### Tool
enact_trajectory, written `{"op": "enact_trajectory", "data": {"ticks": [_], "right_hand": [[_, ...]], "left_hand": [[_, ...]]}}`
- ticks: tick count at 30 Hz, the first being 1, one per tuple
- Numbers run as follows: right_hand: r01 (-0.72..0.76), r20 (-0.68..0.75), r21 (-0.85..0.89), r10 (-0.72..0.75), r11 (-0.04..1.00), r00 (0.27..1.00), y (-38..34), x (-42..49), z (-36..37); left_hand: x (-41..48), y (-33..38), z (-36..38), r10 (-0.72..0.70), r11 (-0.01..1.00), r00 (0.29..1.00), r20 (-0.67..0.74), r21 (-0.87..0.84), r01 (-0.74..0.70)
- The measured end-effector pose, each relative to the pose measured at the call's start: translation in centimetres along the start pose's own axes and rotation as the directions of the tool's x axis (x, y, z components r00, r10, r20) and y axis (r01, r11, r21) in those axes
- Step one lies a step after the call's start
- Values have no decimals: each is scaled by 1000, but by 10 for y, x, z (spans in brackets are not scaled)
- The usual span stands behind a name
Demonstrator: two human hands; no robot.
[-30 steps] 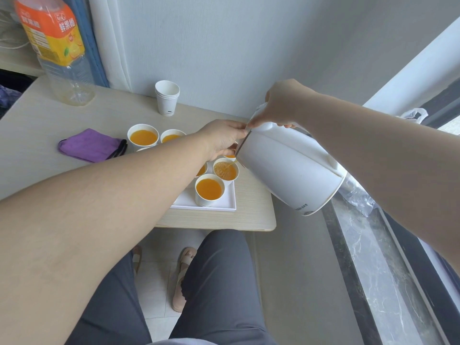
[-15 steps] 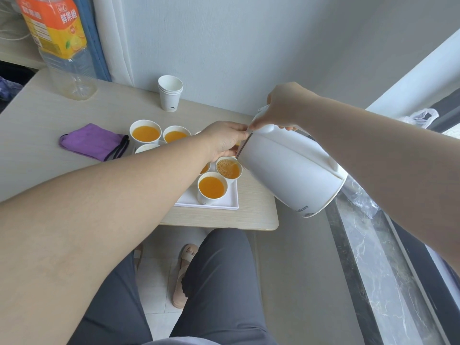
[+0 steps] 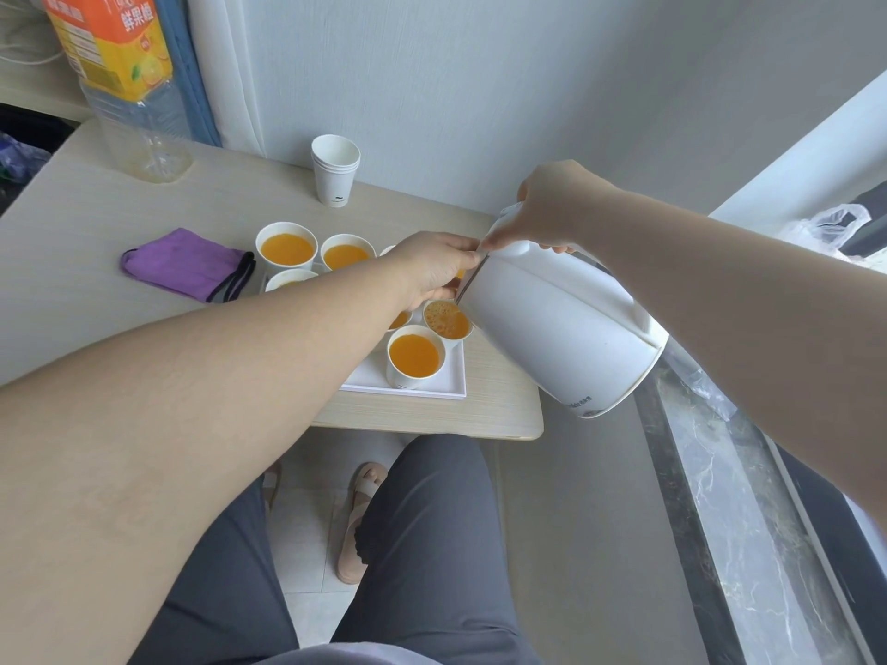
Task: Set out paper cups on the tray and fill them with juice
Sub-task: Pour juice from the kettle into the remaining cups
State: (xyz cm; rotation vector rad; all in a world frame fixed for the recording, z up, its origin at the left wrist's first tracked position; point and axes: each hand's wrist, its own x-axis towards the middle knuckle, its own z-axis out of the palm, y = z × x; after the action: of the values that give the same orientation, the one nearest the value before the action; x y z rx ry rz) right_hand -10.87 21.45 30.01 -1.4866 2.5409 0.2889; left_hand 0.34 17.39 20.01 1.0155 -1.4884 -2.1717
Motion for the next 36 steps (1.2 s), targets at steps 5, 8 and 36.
{"op": "enact_trajectory", "data": {"ticks": [5,8,36], "right_hand": [[0,22,16,0,1000,1000,0,0,5],[-8,24,43,7,999,1000,1,-3,9],[120,46,173,-130,978,990,-18,-64,17]], "left_hand": [[4,-6,-2,-13,1000,1000,-19,17,13],[5,-8,-4,-21,999,1000,-21,35,21],[-55,-14,-25,-15,959,999,39,285,3]]}}
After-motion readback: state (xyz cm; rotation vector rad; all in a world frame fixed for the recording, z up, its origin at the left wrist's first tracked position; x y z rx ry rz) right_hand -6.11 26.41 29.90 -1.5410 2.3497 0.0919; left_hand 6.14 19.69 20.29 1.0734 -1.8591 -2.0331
